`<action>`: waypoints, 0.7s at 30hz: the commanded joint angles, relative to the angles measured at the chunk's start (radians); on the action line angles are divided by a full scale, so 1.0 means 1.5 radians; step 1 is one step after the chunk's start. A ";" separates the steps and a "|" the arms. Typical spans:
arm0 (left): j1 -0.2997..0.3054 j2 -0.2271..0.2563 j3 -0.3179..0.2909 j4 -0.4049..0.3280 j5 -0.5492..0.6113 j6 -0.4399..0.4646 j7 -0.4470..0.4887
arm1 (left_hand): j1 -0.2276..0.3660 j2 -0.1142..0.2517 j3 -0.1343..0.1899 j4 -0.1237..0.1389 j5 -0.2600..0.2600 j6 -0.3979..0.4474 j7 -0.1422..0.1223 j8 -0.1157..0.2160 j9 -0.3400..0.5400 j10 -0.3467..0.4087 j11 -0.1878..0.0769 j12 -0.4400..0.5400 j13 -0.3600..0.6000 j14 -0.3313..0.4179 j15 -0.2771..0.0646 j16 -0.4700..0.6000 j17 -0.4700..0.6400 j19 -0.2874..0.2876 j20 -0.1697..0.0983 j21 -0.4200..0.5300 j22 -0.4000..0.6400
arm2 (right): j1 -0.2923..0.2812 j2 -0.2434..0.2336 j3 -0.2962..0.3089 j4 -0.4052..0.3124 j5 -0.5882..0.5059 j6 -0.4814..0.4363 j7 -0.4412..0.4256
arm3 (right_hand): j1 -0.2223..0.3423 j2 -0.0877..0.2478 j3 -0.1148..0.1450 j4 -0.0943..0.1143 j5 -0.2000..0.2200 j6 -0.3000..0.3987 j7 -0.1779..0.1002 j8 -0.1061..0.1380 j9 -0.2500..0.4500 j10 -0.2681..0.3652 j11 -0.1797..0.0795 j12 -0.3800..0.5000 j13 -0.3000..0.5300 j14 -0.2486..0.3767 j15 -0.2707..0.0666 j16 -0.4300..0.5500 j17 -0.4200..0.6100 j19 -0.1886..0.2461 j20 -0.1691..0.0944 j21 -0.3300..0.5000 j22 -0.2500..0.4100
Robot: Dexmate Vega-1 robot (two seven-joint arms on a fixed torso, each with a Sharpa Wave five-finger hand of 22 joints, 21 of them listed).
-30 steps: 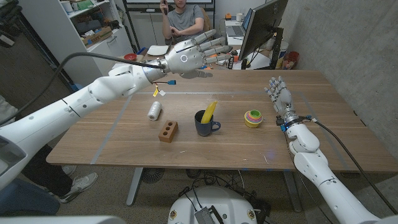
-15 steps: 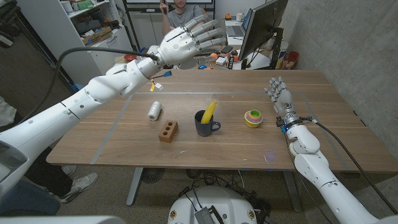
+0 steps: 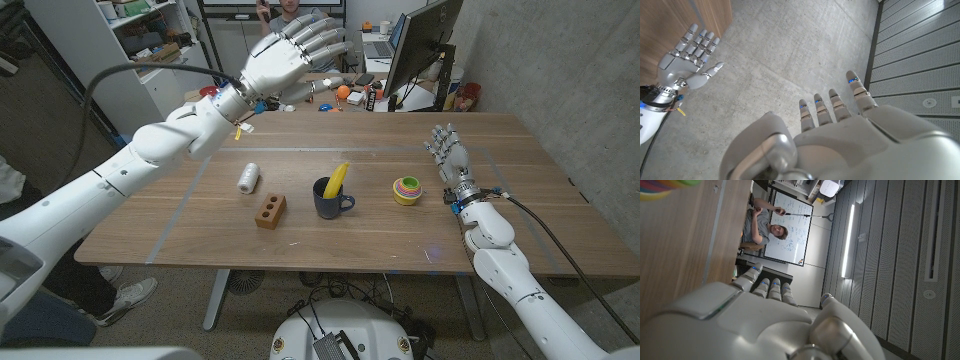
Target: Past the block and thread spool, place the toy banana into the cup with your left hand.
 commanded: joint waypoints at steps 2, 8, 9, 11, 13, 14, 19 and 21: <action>0.032 -0.016 -0.045 -0.006 -0.103 -0.028 -0.047 | -0.030 -0.002 0.000 -0.002 -0.006 0.005 0.000 -0.001 0.001 0.001 0.004 -0.001 0.002 0.001 0.012 0.004 0.002 0.000 0.001 -0.004 0.003 | -0.011 -0.005 0.000 -0.012 -0.002 0.005 -0.009 | 0.000 -0.003 -0.003 0.000 0.003 0.004 0.004 0.001 0.003 0.002 -0.001 0.001 0.001 0.001 0.005 0.002 0.001 -0.002 -0.012 0.003 0.002; 0.041 -0.020 -0.059 -0.013 -0.114 -0.024 -0.070 | -0.064 -0.005 -0.001 -0.004 -0.011 -0.009 -0.005 -0.006 0.001 -0.009 0.003 -0.005 0.002 -0.004 0.018 0.001 0.001 -0.005 0.002 -0.010 0.003 | -0.014 -0.008 -0.001 -0.016 0.001 0.005 -0.009 | -0.001 -0.004 -0.004 0.000 0.003 0.003 0.005 0.001 0.003 0.002 0.000 0.001 0.001 0.001 0.005 0.002 0.001 -0.002 -0.011 0.003 0.002; 0.045 -0.022 -0.062 -0.014 -0.112 -0.020 -0.066 | -0.076 -0.006 -0.002 -0.004 -0.013 -0.014 -0.006 -0.007 0.000 -0.013 0.005 -0.007 0.002 -0.007 0.021 -0.001 0.001 -0.007 0.002 -0.012 0.003 | -0.015 -0.009 0.000 -0.017 0.000 0.006 -0.010 | -0.001 -0.004 -0.004 0.000 0.003 0.003 0.005 0.001 0.003 0.002 0.000 0.001 0.001 0.001 0.006 0.002 0.001 -0.002 -0.011 0.003 0.002; 0.047 -0.025 -0.067 -0.011 -0.141 -0.031 -0.078 | -0.080 -0.007 -0.002 -0.005 -0.014 -0.016 -0.008 -0.008 0.000 -0.014 0.005 -0.008 0.002 -0.008 0.023 -0.001 0.001 -0.009 0.002 -0.013 0.003 | -0.016 -0.011 -0.001 -0.018 0.000 0.006 -0.010 | -0.001 -0.005 -0.005 0.000 0.003 0.003 0.005 0.001 0.003 0.002 0.000 0.001 0.001 0.001 0.006 0.002 0.001 -0.002 -0.011 0.003 0.002; 0.053 -0.027 -0.072 -0.016 -0.144 -0.024 -0.086 | -0.085 -0.007 -0.003 -0.005 -0.015 -0.019 -0.010 -0.008 0.000 -0.017 0.006 -0.009 0.002 -0.009 0.023 -0.001 0.001 -0.010 0.002 -0.014 0.002 | -0.018 -0.011 0.000 -0.021 0.004 0.002 -0.011 | -0.001 -0.005 -0.005 0.000 0.003 0.003 0.006 0.001 0.003 0.001 0.001 0.001 0.001 0.001 0.007 0.002 0.001 -0.002 -0.010 0.003 0.002; 0.053 -0.030 -0.075 -0.014 -0.156 -0.030 -0.086 | -0.087 -0.008 -0.003 -0.005 -0.015 -0.019 -0.009 -0.008 0.000 -0.018 0.007 -0.009 0.002 -0.009 0.023 -0.001 0.001 -0.011 0.002 -0.015 0.002 | -0.018 -0.011 0.000 -0.020 0.003 0.006 -0.011 | -0.001 -0.006 -0.006 0.000 0.003 0.003 0.006 0.001 0.003 0.001 0.001 0.001 0.001 0.001 0.007 0.002 0.001 -0.002 -0.010 0.003 0.002; 0.061 -0.034 -0.085 -0.021 -0.173 -0.029 -0.105 | -0.096 -0.009 -0.003 -0.006 -0.017 -0.023 -0.007 -0.008 0.000 -0.020 0.008 -0.010 0.002 -0.013 0.027 -0.003 0.001 -0.014 0.002 -0.018 0.002 | -0.016 -0.011 -0.001 -0.017 0.003 0.010 -0.008 | -0.001 -0.007 -0.007 -0.001 0.003 0.003 0.006 0.001 0.003 0.002 0.001 0.001 0.001 0.001 0.007 0.002 0.000 -0.002 -0.010 0.003 0.002; 0.065 -0.039 -0.089 -0.019 -0.180 -0.033 -0.099 | -0.101 -0.009 -0.004 -0.006 -0.017 -0.024 -0.007 -0.008 0.000 -0.022 0.008 -0.010 0.002 -0.015 0.028 -0.004 0.001 -0.017 0.002 -0.019 0.002 | -0.016 -0.013 -0.002 -0.020 0.005 0.003 -0.009 | -0.001 -0.008 -0.007 -0.001 0.003 0.003 0.006 0.001 0.003 0.001 0.002 0.001 0.001 0.001 0.007 0.002 0.000 -0.002 -0.010 0.003 0.002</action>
